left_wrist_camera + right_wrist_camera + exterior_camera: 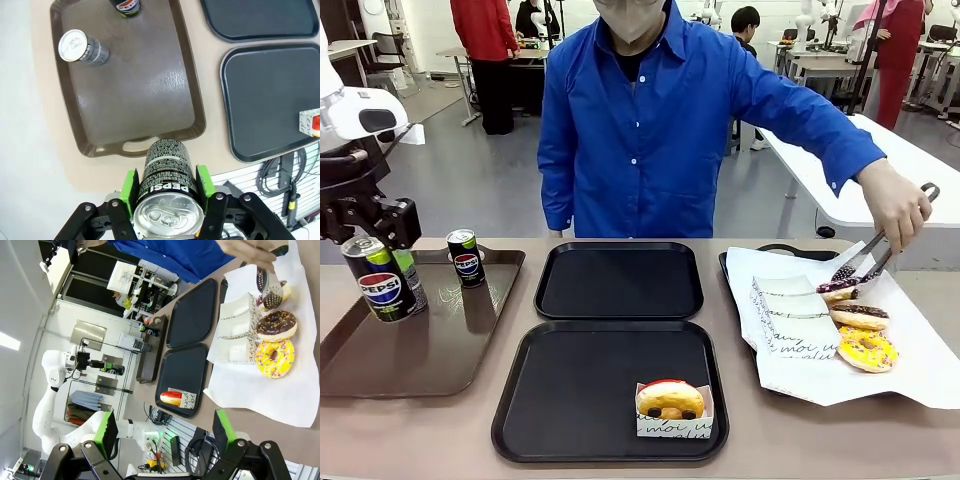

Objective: Set up donuts and drinks on trays.
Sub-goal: Pick up one Pepsi coke and place it on the Flat Tray.

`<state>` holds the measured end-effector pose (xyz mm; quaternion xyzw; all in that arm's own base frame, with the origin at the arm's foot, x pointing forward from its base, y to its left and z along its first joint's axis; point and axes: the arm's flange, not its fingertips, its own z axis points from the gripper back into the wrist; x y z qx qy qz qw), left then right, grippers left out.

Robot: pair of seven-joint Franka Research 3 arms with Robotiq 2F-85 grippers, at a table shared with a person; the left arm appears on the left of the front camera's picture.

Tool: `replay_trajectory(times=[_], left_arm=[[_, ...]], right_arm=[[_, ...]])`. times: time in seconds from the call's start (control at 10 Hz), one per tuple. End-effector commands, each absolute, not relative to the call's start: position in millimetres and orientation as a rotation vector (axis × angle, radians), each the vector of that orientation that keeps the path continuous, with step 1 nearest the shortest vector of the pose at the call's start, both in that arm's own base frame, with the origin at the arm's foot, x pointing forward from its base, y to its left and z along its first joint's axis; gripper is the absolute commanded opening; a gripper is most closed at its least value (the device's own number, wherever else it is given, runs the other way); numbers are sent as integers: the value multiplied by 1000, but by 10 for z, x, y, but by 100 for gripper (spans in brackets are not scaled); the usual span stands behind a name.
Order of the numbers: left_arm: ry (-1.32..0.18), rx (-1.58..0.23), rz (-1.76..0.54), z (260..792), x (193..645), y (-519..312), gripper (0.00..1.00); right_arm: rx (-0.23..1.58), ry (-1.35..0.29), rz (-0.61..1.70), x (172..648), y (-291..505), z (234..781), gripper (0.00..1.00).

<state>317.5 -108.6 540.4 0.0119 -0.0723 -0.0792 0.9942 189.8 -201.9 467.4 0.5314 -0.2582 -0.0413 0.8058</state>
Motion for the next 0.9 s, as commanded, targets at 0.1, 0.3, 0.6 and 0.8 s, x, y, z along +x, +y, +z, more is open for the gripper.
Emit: replay_trajectory(times=[0.1, 0.3, 0.6, 0.8], left_arm=[[-137, 27, -316, 5259, 3058, -1793, 58], [-111, 53, -439, 5115, 2750, -2285, 58], [-75, 98, -591, 4911, 2486, -2847, 58], [-31, 73, -643, 4734, 2392, -3097, 58]], right_arm=[[1157, -579, -79, 1913, -2028, 4690, 100], [1157, -579, -79, 1913, -2028, 4690, 100], [1157, -579, -79, 1913, -2028, 4690, 100], [1157, -579, -79, 1913, -2028, 4690, 100]])
